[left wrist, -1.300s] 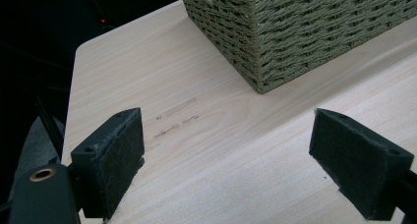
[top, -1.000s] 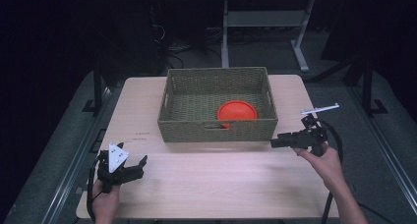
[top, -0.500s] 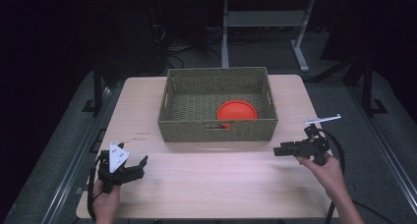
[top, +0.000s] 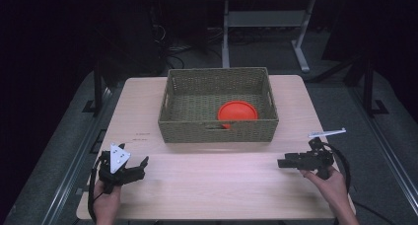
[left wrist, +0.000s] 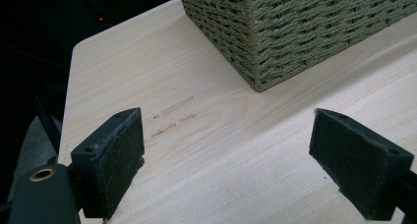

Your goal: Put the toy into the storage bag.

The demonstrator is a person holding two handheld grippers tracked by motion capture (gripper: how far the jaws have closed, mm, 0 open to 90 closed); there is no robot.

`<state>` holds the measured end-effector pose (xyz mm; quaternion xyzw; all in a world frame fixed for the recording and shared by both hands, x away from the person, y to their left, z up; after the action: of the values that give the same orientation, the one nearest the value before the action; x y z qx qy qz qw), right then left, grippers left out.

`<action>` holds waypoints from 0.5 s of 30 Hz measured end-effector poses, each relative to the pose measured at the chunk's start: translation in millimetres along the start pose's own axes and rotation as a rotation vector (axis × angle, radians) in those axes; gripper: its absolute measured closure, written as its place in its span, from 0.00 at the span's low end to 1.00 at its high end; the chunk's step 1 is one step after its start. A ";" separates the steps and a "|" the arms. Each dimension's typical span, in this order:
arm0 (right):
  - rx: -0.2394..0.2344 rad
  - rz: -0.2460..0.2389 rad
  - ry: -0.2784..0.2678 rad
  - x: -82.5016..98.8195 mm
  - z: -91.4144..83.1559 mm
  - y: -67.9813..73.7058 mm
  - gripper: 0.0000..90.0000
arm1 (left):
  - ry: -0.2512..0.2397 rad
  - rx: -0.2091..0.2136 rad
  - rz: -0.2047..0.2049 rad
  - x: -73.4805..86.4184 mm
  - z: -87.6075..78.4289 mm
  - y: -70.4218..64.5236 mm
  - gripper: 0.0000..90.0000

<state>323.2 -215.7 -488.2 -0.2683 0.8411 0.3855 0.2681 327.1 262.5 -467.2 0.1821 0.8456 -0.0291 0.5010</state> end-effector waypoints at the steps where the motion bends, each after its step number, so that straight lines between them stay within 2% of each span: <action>1: 0.002 -0.001 0.001 2.8 0.0 -0.3 0.30 | 0.001 0.001 0.002 0.0 0.1 0.0 0.14; 6: -0.004 0.011 -0.052 14.1 -3.8 2.3 0.30 | 0.001 0.000 -0.002 0.1 0.5 0.2 0.14; 12: 0.012 0.003 -0.059 24.8 -7.0 4.2 0.30 | 0.002 0.005 -0.003 0.2 0.9 -0.2 0.14; 15: 0.019 0.003 -0.090 32.1 -9.8 5.9 0.29 | 0.001 0.006 -0.003 0.1 1.2 -1.0 0.14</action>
<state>294.1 -228.0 -500.8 -0.2467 0.8323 0.3896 0.3076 327.7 261.4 -468.0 0.1821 0.8460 -0.0322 0.5002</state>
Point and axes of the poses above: each handheld gripper's, and its own axes: z roughly forward along the jaws, x roughly out of its underside, y roughly to its left, the point moved 9 cm from there along z, roughly forward along the jaws, and after that the axes turned 9 degrees about -z, right-handed, at the moved point
